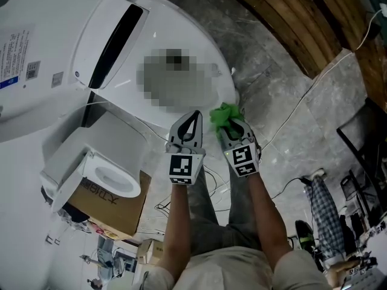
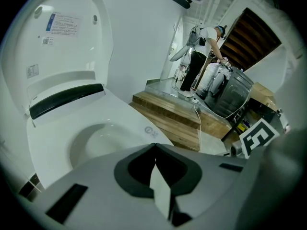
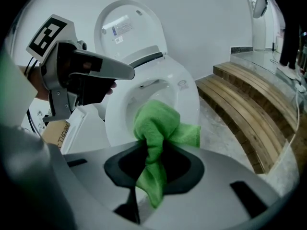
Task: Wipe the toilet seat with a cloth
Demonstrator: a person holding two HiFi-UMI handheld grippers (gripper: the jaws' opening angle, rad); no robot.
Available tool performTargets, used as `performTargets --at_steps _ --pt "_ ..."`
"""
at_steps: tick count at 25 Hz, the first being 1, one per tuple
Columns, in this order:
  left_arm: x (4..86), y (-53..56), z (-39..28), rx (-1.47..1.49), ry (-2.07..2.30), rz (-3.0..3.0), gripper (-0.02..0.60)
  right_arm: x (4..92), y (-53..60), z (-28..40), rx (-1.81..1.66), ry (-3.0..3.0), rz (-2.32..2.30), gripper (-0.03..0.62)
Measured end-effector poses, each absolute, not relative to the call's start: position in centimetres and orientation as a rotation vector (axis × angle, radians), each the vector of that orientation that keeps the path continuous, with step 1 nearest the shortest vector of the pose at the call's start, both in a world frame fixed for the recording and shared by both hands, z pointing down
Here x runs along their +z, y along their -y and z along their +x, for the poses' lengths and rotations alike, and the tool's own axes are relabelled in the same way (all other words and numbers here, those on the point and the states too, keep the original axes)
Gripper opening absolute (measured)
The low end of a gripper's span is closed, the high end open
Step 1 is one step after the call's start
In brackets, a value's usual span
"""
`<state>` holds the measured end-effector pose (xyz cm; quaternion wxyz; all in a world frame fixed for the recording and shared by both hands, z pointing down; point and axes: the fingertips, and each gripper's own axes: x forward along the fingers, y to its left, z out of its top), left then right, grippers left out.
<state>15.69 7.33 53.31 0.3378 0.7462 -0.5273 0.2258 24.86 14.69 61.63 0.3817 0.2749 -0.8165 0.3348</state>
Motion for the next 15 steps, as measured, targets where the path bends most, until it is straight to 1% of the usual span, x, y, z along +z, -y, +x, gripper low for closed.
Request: performTargets --at_steps 15 --pt "53.2 -5.7 15.4 0.572 1.36 1.963 0.012 61.7 -9.1 25.9 0.811 2.046 0.86 0.097"
